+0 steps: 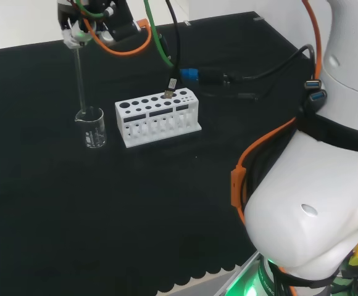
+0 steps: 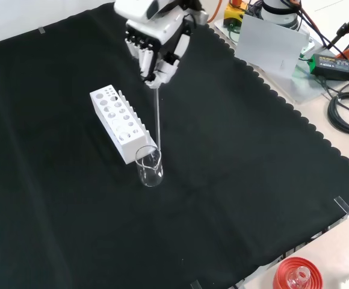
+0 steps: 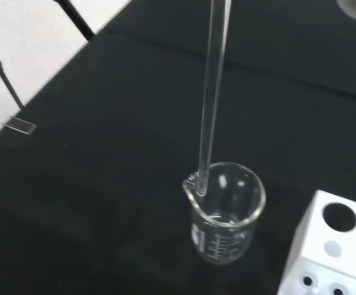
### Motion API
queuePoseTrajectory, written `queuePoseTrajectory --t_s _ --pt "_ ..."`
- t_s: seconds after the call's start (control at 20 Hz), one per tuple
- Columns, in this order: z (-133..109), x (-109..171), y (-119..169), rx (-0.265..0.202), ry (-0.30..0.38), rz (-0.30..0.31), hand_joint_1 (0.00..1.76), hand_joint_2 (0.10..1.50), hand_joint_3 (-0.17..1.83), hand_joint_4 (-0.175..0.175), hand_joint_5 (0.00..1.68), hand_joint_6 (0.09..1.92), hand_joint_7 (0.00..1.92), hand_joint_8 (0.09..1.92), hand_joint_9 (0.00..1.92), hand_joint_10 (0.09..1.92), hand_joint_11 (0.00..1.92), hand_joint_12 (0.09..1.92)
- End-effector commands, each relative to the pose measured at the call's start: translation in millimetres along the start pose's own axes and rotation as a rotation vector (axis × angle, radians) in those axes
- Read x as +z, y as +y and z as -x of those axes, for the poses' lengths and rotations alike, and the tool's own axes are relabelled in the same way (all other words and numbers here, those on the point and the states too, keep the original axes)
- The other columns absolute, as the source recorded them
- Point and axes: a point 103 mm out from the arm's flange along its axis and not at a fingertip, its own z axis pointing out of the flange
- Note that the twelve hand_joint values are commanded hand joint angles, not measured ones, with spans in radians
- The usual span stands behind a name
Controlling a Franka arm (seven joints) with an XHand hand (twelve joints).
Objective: Stir in the beaker to the left of the white test tube rack with the glass rod.
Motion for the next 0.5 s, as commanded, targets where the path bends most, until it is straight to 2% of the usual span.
queuePoseTrajectory --t_s 0.05,0.35,0.5 --pt "26.9 11.7 14.3 0.025 0.017 -0.015 1.18 1.19 -0.17 -0.175 0.99 1.02 1.54 0.62 1.78 0.32 1.62 0.56" --pt "43.8 18.6 22.9 0.052 0.034 -0.023 1.18 1.19 -0.17 -0.175 1.00 1.02 1.54 0.61 1.78 0.32 1.62 0.56" --pt "46.9 32.4 27.9 0.051 0.049 -0.042 1.18 1.19 -0.17 -0.175 1.00 1.02 1.54 0.61 1.78 0.32 1.63 0.56"
